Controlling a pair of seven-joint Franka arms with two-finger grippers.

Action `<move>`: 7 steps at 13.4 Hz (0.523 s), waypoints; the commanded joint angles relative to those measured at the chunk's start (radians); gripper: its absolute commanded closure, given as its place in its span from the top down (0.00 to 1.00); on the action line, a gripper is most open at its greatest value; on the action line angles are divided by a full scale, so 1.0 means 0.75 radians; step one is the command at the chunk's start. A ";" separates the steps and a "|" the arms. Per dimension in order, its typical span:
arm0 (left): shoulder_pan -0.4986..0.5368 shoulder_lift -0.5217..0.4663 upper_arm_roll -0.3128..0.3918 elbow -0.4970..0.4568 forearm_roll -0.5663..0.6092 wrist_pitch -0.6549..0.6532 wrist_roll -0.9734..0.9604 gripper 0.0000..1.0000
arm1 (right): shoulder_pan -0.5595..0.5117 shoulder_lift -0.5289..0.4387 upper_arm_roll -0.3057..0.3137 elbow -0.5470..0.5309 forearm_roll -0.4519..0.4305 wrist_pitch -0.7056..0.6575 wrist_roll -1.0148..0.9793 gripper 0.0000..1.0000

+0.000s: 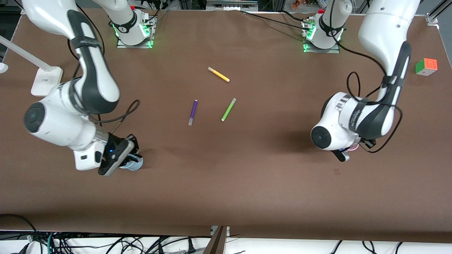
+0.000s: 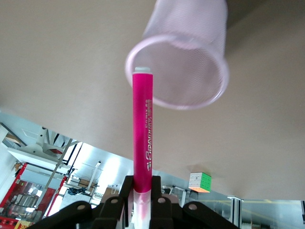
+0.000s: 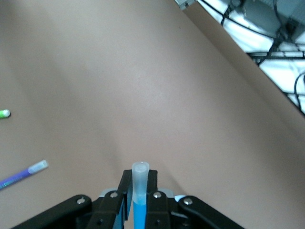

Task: Place pink and blue markers in matching cups
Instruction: 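Drop the pink marker into the pink cup while the right gripper drops blue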

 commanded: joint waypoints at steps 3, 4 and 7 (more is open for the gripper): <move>-0.017 0.010 -0.005 -0.020 0.037 -0.023 0.012 0.74 | -0.083 0.066 0.013 0.022 0.285 -0.005 -0.446 0.01; -0.015 0.008 -0.005 -0.018 0.035 -0.019 0.002 1.00 | -0.091 0.082 0.013 0.022 0.337 -0.005 -0.518 0.01; -0.009 -0.014 -0.017 0.002 0.012 -0.015 -0.064 1.00 | -0.134 0.113 0.013 0.018 0.459 -0.005 -0.702 0.01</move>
